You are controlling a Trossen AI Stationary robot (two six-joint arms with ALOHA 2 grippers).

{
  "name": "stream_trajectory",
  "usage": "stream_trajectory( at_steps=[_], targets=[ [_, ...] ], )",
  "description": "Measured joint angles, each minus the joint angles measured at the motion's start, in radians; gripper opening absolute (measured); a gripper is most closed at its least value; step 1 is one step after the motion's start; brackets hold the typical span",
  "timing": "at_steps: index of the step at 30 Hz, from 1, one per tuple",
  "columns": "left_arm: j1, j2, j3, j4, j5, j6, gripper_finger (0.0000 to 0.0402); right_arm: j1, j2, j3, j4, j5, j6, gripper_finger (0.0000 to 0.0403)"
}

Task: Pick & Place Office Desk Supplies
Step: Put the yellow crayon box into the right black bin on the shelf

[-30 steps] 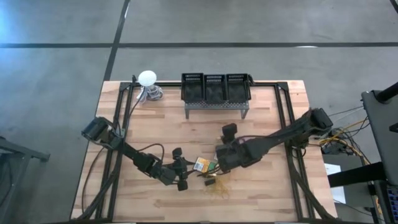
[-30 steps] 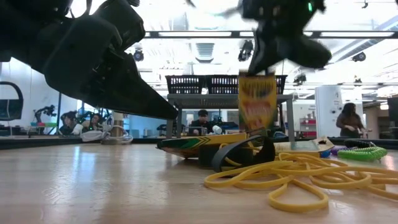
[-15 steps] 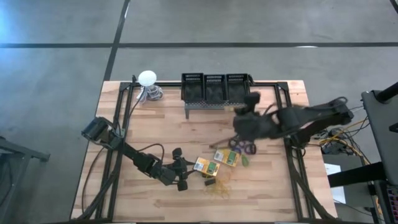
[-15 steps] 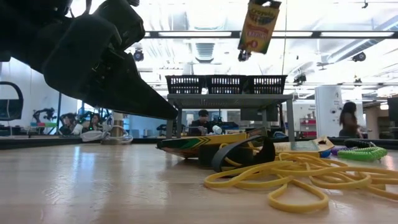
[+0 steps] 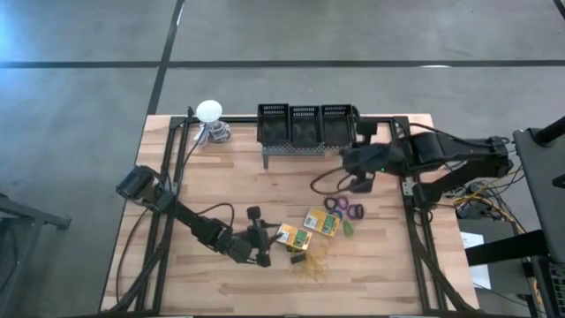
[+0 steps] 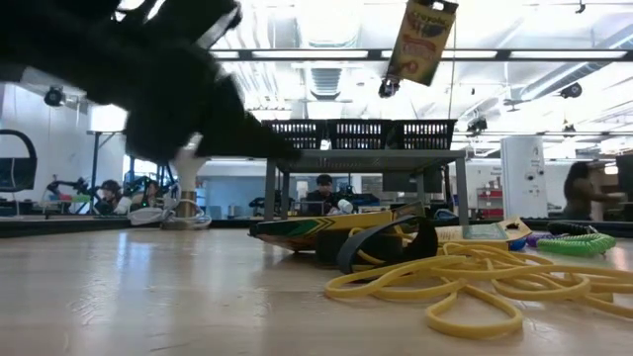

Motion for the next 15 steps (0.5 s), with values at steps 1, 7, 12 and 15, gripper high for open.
stream_trajectory(
  at_steps=[1, 7, 12, 15],
  targets=[
    [0.016, 0.0, 0.019, 0.024, -0.006, 0.089, 0.0137, 0.017, 0.004, -0.003, -0.001, -0.014, 0.025, 0.0008],
    [0.163, -0.002, 0.159, 0.102, 0.218, 0.428, 0.0154, 0.119, 0.045, -0.053, 0.001, -0.042, 0.194, 0.0008],
    [0.214, -0.011, 0.267, -0.032, 0.286, 0.437, 0.0191, 0.208, 0.058, -0.14, 0.001, -0.041, 0.353, 0.0008],
    [0.211, -0.025, 0.32, -0.141, 0.287, 0.394, 0.0212, 0.243, 0.058, -0.209, 0.023, -0.038, 0.444, 0.0008]
  ],
)
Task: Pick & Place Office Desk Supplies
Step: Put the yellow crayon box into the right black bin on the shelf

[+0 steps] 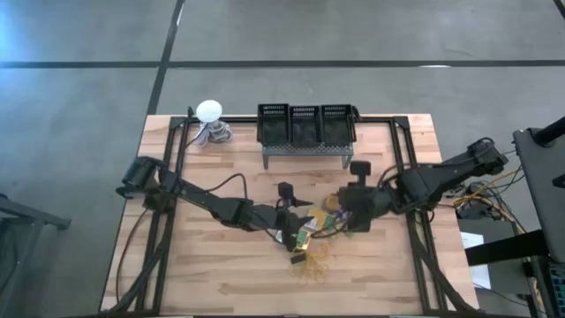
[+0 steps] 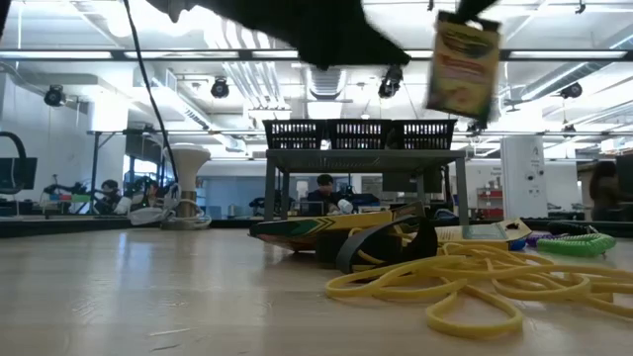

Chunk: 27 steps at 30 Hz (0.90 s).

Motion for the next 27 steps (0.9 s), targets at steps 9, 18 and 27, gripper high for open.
stream_trajectory(
  at_steps=[9, 18, 27],
  targets=[
    [0.028, -0.001, -0.005, -0.008, 0.066, -0.197, 0.0248, 0.045, 0.0, -0.161, 0.309, 0.006, 0.012, 0.0008],
    [0.061, -0.001, -0.073, 0.05, 0.105, -0.289, 0.0245, 0.044, 0.0, -0.205, 0.487, 0.005, -0.066, 0.0008],
    [0.061, 0.0, -0.094, 0.079, 0.108, -0.289, 0.0148, 0.044, 0.0, -0.2, 0.51, 0.005, -0.085, 0.0008]
  ],
)
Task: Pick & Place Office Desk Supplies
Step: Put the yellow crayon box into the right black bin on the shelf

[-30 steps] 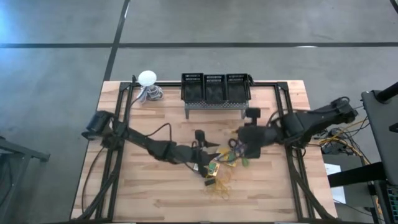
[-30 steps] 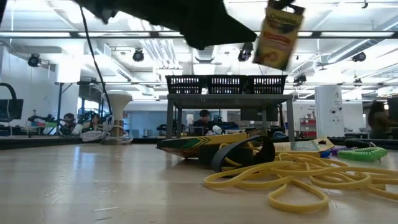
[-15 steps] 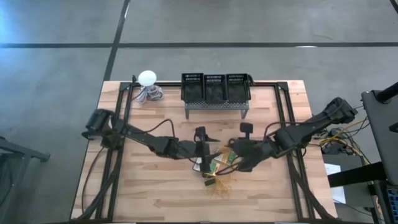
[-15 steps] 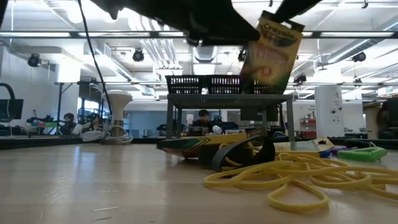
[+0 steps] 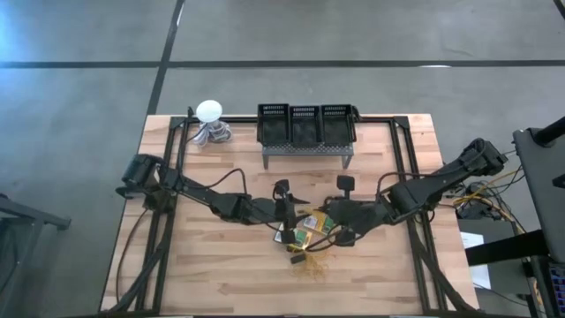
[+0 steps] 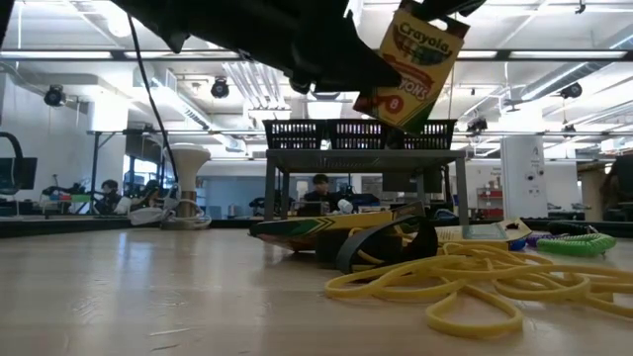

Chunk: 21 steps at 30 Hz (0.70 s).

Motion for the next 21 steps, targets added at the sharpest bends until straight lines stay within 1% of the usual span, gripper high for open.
stream_trajectory(
  at_steps=[5, 7, 10, 13, 16, 19, 21],
  targets=[
    [0.0, 0.0, 0.0, -0.006, 0.0, 0.0, 0.0057, 0.0, 0.0, -0.019, 0.019, 0.0, -0.003, 0.0008],
    [0.0, 0.0, 0.0, -0.011, 0.009, 0.0, 0.0027, -0.001, 0.0, -0.022, 0.034, 0.001, -0.004, 0.0008],
    [0.0, 0.0, 0.0, -0.012, 0.025, 0.0, 0.0026, 0.0, -0.001, -0.011, 0.039, -0.013, -0.032, 0.0015],
    [0.0, 0.0, 0.0, -0.018, 0.024, -0.011, 0.0031, -0.001, -0.021, 0.039, 0.009, -0.051, -0.033, 0.0039],
    [0.0, 0.0, 0.0, -0.018, 0.024, -0.028, 0.0035, 0.005, -0.052, 0.098, -0.106, -0.052, -0.017, 0.007],
    [-0.002, 0.0, 0.0, -0.021, 0.032, -0.042, 0.0034, 0.01, -0.084, 0.121, -0.279, 0.015, 0.072, 0.0099],
    [-0.002, 0.0, 0.0, -0.019, 0.058, -0.047, 0.0033, 0.019, -0.118, 0.091, -0.37, 0.077, 0.169, 0.0116]
  ],
)
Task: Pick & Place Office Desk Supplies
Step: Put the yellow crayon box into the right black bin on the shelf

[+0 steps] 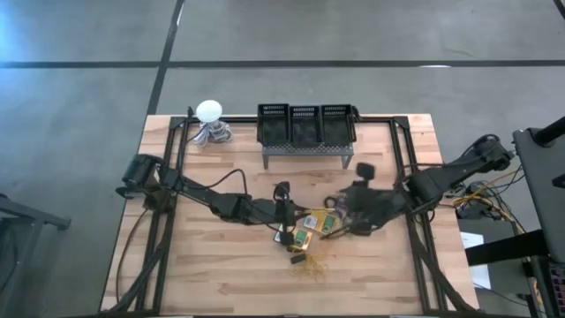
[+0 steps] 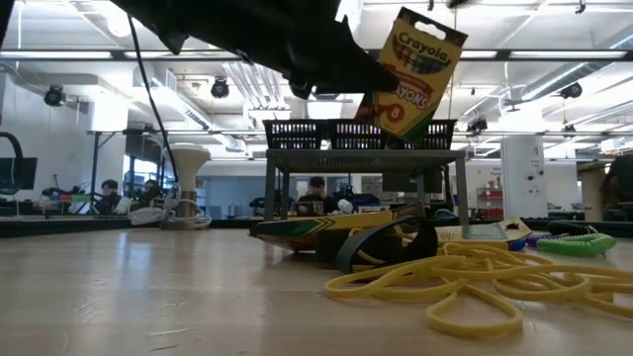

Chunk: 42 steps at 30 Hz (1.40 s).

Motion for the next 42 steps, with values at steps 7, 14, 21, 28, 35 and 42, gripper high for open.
stream_trajectory(
  at_steps=[7, 14, 21, 28, 35, 42],
  targets=[
    [0.002, -0.004, 0.0, 0.053, 0.075, -0.033, 0.0035, 0.061, -0.124, -0.39, 0.257, 0.053, 0.158, 0.017],
    [0.003, -0.004, 0.0, 0.135, 0.082, -0.049, 0.0036, 0.114, -0.134, -0.855, 1.34, 0.082, -0.144, 0.0196],
    [0.003, -0.004, -0.059, 0.308, 0.105, -0.052, 0.0037, 0.113, 0.08, -1.116, 2.342, -0.007, -0.439, 0.0196],
    [0.014, -0.003, -0.154, 0.506, 0.108, -0.073, 0.0037, 0.084, 0.23, -1.052, 2.459, -0.032, -0.509, 0.0196],
    [0.016, -0.004, -0.16, 0.517, 0.13, -0.073, 0.0037, 0.015, 0.259, -0.949, 2.398, -0.034, -0.501, 0.0194],
    [0.016, -0.004, -0.162, 0.519, 0.132, -0.073, 0.0038, -0.04, 0.224, -0.885, 2.224, -0.214, -0.425, 0.0171]
  ],
)
